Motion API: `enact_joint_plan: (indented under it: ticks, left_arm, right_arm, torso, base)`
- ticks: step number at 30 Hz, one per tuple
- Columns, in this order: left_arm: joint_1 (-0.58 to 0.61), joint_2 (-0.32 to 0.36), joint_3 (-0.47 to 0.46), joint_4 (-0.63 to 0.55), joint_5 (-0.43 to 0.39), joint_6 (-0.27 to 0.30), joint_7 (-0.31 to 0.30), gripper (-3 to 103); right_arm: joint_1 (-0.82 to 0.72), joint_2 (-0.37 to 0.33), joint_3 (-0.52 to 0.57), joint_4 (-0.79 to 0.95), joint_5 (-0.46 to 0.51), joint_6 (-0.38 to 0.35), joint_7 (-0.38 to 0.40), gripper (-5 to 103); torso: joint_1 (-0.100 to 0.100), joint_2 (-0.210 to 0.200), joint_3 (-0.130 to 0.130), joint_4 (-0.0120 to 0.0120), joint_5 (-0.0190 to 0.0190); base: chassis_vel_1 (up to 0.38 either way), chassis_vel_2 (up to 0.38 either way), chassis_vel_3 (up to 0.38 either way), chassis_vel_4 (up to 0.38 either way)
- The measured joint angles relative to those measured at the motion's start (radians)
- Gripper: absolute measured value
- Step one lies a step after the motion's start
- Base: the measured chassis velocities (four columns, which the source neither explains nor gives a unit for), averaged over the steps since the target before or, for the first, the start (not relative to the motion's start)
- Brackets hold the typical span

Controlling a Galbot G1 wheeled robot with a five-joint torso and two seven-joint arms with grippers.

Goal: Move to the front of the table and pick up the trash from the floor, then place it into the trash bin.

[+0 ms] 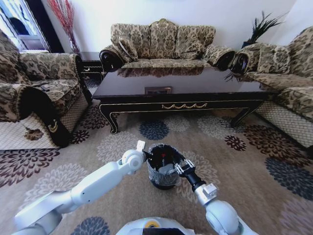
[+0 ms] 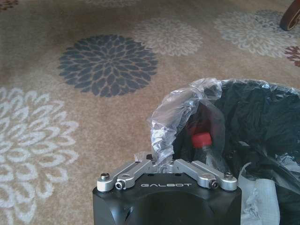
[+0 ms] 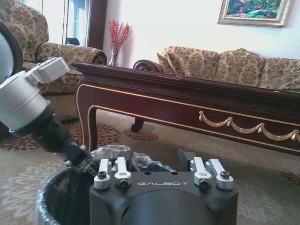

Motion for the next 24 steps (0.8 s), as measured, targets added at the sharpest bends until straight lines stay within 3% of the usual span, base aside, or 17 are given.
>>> enact_joint_plan:
  ticks: [1, 5, 6, 11, 13, 16, 17, 24]
  left_arm:
    - [0.0, 0.0, 0.0, 0.0, 0.0, 0.0, 0.0, 3]
    - [0.029, 0.03, -0.042, 0.0, 0.016, -0.001, 0.006, 3]
    - [0.029, 0.03, -0.042, 0.0, 0.016, -0.001, 0.006, 3]
    - [0.062, 0.097, -0.125, 0.008, 0.047, -0.006, 0.043, 3]
    - [0.097, 0.138, -0.206, 0.03, 0.083, -0.014, 0.072, 3]
    - [0.128, 0.159, -0.267, 0.043, 0.099, -0.02, 0.091, 3]
    - [0.176, 0.175, -0.346, 0.05, 0.11, -0.023, 0.112, 3]
    - [0.289, 0.193, -0.464, 0.054, 0.136, -0.036, 0.139, 3]
  right_arm:
    - [0.0, 0.0, 0.0, 0.0, 0.0, 0.0, 0.0, 54]
    - [0.004, 0.004, 0.027, 0.009, 0.037, 0.0, 0.02, 76]
    - [0.004, 0.004, 0.027, 0.009, 0.037, 0.0, 0.02, 76]
    - [0.002, 0.015, 0.06, 0.012, 0.069, 0.001, 0.043, 91]
    - [0.004, 0.023, 0.078, 0.001, 0.082, 0.01, 0.058, 99]
    - [0.002, 0.026, 0.086, -0.004, 0.089, 0.013, 0.064, 100]
    - [0.0, 0.028, 0.089, -0.008, 0.094, 0.014, 0.067, 100]
    - [-0.002, 0.029, 0.08, -0.023, 0.096, 0.014, 0.068, 100]
  torso:
    - [0.0, 0.0, 0.0, 0.0, 0.0]
    - [0.0, 0.0, 0.0, 0.0001, -0.0001]
    - [0.0, 0.0, 0.0, 0.0001, -0.0001]
    - [0.0, 0.0, 0.0, 0.0, -0.0002]
    - [0.0, 0.0, 0.0, 0.0002, -0.0002]
    - [0.0, 0.0, 0.0, 0.0004, -0.0002]
    - [0.0, 0.0, 0.0, 0.0002, -0.0003]
    - [0.0, 0.0, 0.0, 0.0001, -0.0001]
  base:
    - [0.0, 0.0, 0.0, 0.0]
    - [0.0, 0.0, 0.0, 0.0]
    - [0.0, 0.0, 0.0, 0.0]
    - [0.0, 0.0, 0.0, 0.0]
    - [0.0, 0.0, 0.0, 0.0]
    - [0.0, 0.0, 0.0, 0.0]
    - [0.0, 0.0, 0.0, 0.0]
    - [0.0, 0.0, 0.0, 0.0]
